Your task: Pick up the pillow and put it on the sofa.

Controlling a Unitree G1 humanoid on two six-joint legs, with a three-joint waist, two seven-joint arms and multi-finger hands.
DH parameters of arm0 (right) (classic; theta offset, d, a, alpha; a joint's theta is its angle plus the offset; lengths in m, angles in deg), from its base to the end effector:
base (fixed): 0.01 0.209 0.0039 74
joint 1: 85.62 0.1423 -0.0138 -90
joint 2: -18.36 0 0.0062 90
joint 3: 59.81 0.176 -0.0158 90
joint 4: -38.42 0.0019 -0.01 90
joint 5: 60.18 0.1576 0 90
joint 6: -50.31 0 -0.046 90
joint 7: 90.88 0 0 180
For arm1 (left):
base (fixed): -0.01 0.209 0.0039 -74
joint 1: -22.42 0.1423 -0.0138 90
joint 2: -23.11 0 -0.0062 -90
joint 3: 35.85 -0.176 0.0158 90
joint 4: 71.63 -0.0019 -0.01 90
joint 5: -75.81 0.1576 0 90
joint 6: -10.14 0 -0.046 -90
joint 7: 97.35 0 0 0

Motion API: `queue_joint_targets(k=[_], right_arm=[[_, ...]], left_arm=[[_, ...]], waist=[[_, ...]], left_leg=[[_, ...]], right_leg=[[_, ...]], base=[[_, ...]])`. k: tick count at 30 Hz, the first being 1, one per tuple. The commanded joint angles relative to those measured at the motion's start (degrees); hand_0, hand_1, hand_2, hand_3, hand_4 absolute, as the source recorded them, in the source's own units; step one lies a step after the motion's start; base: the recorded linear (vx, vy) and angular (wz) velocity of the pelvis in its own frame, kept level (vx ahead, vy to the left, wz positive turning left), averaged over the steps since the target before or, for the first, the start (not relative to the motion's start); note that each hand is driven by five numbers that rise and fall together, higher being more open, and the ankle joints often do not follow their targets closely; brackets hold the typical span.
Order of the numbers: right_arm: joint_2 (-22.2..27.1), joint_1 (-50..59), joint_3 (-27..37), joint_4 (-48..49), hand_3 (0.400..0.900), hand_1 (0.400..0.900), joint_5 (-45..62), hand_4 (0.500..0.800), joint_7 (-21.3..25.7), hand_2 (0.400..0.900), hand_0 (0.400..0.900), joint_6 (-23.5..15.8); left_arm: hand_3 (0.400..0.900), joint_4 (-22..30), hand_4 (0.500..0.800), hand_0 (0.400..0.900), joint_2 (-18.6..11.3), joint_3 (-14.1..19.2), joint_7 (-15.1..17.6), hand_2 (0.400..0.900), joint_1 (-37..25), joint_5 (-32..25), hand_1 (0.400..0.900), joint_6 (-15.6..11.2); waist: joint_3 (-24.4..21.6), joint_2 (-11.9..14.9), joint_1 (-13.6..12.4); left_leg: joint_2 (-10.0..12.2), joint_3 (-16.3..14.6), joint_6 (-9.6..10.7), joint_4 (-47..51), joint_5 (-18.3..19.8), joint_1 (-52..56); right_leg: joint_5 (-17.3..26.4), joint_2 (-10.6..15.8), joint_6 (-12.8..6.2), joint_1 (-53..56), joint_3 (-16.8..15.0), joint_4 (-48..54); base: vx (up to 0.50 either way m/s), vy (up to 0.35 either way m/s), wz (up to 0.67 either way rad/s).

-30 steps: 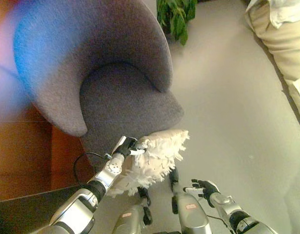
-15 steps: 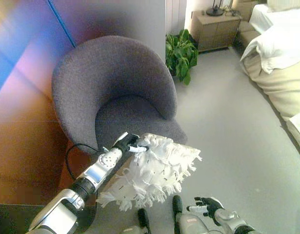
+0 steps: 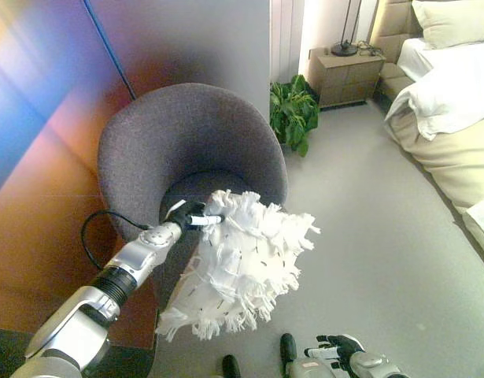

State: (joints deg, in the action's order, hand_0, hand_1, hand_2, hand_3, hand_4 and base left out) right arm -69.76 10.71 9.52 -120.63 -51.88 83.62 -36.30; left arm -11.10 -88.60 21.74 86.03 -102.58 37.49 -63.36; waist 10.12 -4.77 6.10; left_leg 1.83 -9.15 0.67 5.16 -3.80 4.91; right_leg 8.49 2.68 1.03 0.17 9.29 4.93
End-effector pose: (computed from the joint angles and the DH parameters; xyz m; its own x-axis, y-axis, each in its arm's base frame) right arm 0.1182 -0.2330 -0.1138 0.3603 -0.0829 -0.9291 -0.2599 0.9477 -0.1853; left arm 0.3111 0.2038 0.0829 0.9058 -0.0845 -0.4151 0.1930 0.9546 0.2269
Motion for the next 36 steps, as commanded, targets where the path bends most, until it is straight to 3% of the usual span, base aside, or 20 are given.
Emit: queue_joint_targets(k=[1,10,16,21,22,23,27,36], right_arm=[[1.27,-3.86,-0.54,-4.69,0.9,0.9,-0.55,0.8,-0.53,0.9,0.9,-0.84],[1.61,-5.65,0.91,-5.62,0.9,0.9,-0.15,0.8,-0.66,0.9,0.9,-1.43],[1.35,-6.03,0.85,-6.16,0.9,0.9,-0.66,0.8,-0.67,0.9,0.9,-2.43],[1.74,-6.51,0.51,-5.38,0.9,0.9,-0.93,0.8,-0.07,0.9,0.9,-3.23],[1.99,-6.44,0.53,-5.24,0.9,0.9,-0.95,0.8,0.06,0.9,0.9,-3.32],[2.16,-6.39,0.42,-5.09,0.9,0.9,-0.93,0.8,0.15,0.9,0.9,-3.37],[3.04,-6.1,0.16,-4.64,0.9,0.9,-0.27,0.8,0.32,0.9,0.9,-3.11],[3.07,-6.12,0.17,-4.9,0.9,0.9,-0.22,0.8,-0.46,0.9,0.9,-3.5]], left_arm=[[0.4,-8.0,0.5,0.4,-8.97,13.13,6.2,0.4,-19.71,-6.11,0.4,-7.23],[0.4,-18.76,0.5,0.4,-19.45,12.09,5.4,0.4,-26.44,-6.18,0.4,-4.6],[0.4,-21.61,0.5,0.4,-19.79,11.59,4.66,0.4,-27.68,-7.36,0.4,-1.77],[0.412,-23.89,0.507,0.412,-18.76,11.41,4.45,0.412,-28.54,-6.51,0.412,-1.84],[0.812,-24.13,0.747,0.812,-18.5,11.36,5.28,0.812,-28.83,-6.23,0.812,-1.35],[0.9,-24.49,0.8,0.9,-18.19,11.3,5.84,0.9,-29.01,-6.16,0.9,-1.62],[0.9,-24.52,0.8,0.9,-17.39,11.1,6.41,0.9,-29.32,-3.97,0.9,-2.7],[0.9,-26.31,0.8,0.9,-17.97,10.64,6.26,0.9,-30.8,-3.27,0.9,-1.78]], waist=[[-7.82,0.22,-1.89],[-8.75,-0.47,-2.25],[-8.64,-0.89,-1.98],[-8.17,-1.07,-1.07],[-7.91,-1.13,-0.87],[-7.7,-1.13,-0.73],[-6.63,-1.24,-0.5],[-6.66,-1.52,-0.27]], left_leg=[[-1.05,3.03,1.52,-3.7,5.03,-0.01],[-1.25,2.9,1.48,-2.71,4.57,-0.13],[-1.65,2.87,1.2,-2.59,4.69,-0.38],[-1.91,2.4,1.12,-1.31,4.31,-0.37],[-1.98,2.29,1.1,-1.21,4.25,-0.55],[-2.04,2.22,1.11,-1.13,4.2,-0.75],[-2.26,2.02,1.14,-0.89,3.96,-1.71],[-2.35,1.29,1.25,-0.92,4.04,-1.35]], right_leg=[[-9.76,3.44,-6.59,4.07,-0.84,-4.87],[-9.65,3.1,-6.85,4.3,-0.28,-4.21],[-9.85,3.21,-7.07,3.81,-0.68,-4.6],[-9.73,3.25,-7.35,3.19,-1.13,-4.59],[-9.65,3.29,-7.38,2.9,-1.28,-4.62],[-9.56,3.33,-7.45,2.64,-1.4,-4.59],[-9.35,3.61,-7.59,1.46,-1.6,-4.77],[-9.38,4.06,-7.79,1.8,-1.25,-4.78]], base=[[0.03,0.0,0.08],[0.04,0.004,0.06],[0.06,0.019,0.03],[0.04,0.032,0.01],[-0.01,0.035,0.0],[0.0,0.0,0.0],[-0.06,0.026,0.01],[-0.01,0.004,0.01]])
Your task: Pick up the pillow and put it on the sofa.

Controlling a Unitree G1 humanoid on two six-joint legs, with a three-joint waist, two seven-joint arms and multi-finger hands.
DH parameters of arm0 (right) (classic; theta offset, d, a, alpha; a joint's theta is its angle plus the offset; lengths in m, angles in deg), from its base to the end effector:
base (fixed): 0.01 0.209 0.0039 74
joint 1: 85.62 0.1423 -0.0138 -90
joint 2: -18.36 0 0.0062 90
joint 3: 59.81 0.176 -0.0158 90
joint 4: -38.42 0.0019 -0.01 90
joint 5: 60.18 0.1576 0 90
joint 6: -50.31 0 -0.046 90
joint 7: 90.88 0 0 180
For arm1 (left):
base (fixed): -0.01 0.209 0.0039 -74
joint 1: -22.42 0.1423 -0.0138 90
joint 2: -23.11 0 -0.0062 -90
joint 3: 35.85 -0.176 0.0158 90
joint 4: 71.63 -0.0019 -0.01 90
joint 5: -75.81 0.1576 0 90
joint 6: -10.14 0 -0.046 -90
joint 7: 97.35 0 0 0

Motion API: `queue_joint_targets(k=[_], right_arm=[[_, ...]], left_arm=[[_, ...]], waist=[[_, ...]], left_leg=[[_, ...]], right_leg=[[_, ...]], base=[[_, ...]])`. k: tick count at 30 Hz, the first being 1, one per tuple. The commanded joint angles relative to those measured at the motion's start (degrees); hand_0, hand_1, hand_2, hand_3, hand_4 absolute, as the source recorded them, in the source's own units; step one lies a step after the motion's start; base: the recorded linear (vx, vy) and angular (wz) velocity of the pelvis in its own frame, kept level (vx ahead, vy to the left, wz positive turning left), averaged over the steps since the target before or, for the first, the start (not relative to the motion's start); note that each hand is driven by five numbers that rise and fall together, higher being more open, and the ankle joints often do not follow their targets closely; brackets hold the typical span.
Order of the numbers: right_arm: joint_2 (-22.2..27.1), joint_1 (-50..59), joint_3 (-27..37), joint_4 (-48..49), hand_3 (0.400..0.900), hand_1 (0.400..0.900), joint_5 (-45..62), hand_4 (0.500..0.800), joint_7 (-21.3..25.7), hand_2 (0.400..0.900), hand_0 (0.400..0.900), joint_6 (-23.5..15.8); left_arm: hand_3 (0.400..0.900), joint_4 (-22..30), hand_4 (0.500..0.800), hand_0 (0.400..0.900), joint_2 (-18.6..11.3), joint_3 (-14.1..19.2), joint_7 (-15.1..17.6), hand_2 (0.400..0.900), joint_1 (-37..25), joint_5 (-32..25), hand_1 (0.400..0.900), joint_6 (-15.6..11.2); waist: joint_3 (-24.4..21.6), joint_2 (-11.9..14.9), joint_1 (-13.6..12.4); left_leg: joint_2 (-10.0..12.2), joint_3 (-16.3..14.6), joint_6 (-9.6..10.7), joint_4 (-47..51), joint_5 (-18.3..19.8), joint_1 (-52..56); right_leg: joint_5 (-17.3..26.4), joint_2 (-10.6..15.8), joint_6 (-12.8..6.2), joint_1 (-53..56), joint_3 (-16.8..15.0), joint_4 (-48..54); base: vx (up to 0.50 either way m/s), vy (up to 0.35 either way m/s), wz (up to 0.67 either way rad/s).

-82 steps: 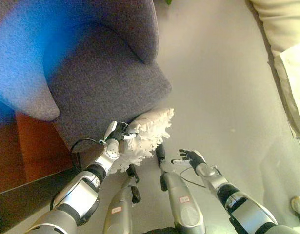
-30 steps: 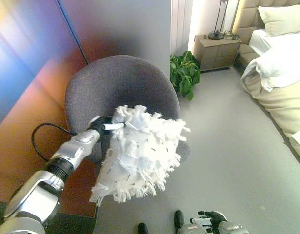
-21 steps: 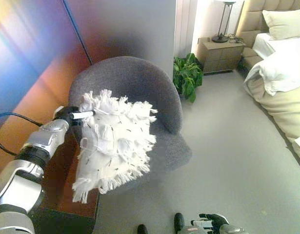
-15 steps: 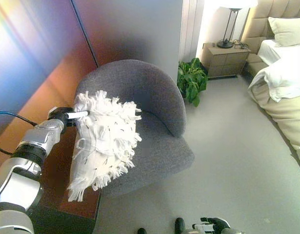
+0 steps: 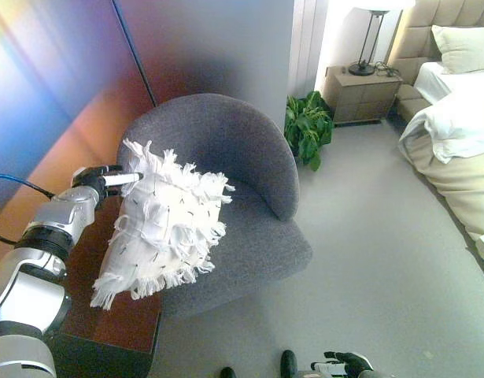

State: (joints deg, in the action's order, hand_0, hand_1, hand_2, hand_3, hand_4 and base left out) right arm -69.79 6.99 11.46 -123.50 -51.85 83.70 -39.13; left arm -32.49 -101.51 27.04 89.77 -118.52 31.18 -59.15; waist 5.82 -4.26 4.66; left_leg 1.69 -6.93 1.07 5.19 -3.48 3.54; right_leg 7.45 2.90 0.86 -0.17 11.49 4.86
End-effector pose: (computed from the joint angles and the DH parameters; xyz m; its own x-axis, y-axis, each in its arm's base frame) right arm 0.0875 -0.2404 -0.1210 0.3088 -0.1049 -0.9453 -0.2180 0.9596 -0.1777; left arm 0.3293 0.3127 0.1681 0.8600 0.3960 -0.3219 -0.3158 0.9084 0.2739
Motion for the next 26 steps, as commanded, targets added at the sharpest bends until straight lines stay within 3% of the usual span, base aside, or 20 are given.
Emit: queue_joint_targets(k=[1,15,26], right_arm=[[3.09,-2.4,-1.82,-2.0,0.9,0.9,-0.38,0.8,-0.57,0.9,0.9,-0.68],[2.82,-2.73,-2.01,-2.39,0.9,0.9,-1.1,0.8,-0.75,0.9,0.9,-0.68],[2.67,-2.58,-2.05,-2.18,0.9,0.9,-0.87,0.8,-0.8,0.9,0.9,-0.47]], left_arm=[[0.9,-5.19,0.8,0.9,-5.07,5.27,2.33,0.9,-14.94,3.3,0.9,-6.12],[0.9,-5.53,0.8,0.9,-5.76,5.41,1.74,0.9,-14.89,3.93,0.9,-6.89],[0.9,-4.32,0.8,0.9,-5.29,5.26,0.47,0.9,-14.04,4.47,0.9,-5.4]], waist=[[-2.38,-2.06,1.25],[-2.83,-1.91,1.04],[-3.05,-1.76,0.75]], left_leg=[[-2.17,-1.04,0.87,-0.96,3.76,0.12],[-1.96,-1.18,1.16,-1.04,3.77,0.73],[-1.87,-0.99,1.24,-1.17,3.83,0.76]], right_leg=[[-8.35,3.86,-7.63,2.18,-3.44,-4.75],[-8.5,3.55,-7.54,3.25,-3.16,-4.23],[-8.77,3.47,-7.44,3.37,-3.01,-4.31]], base=[[0.0,0.0,0.0],[0.0,0.0,0.0],[0.0,0.0,0.0]])
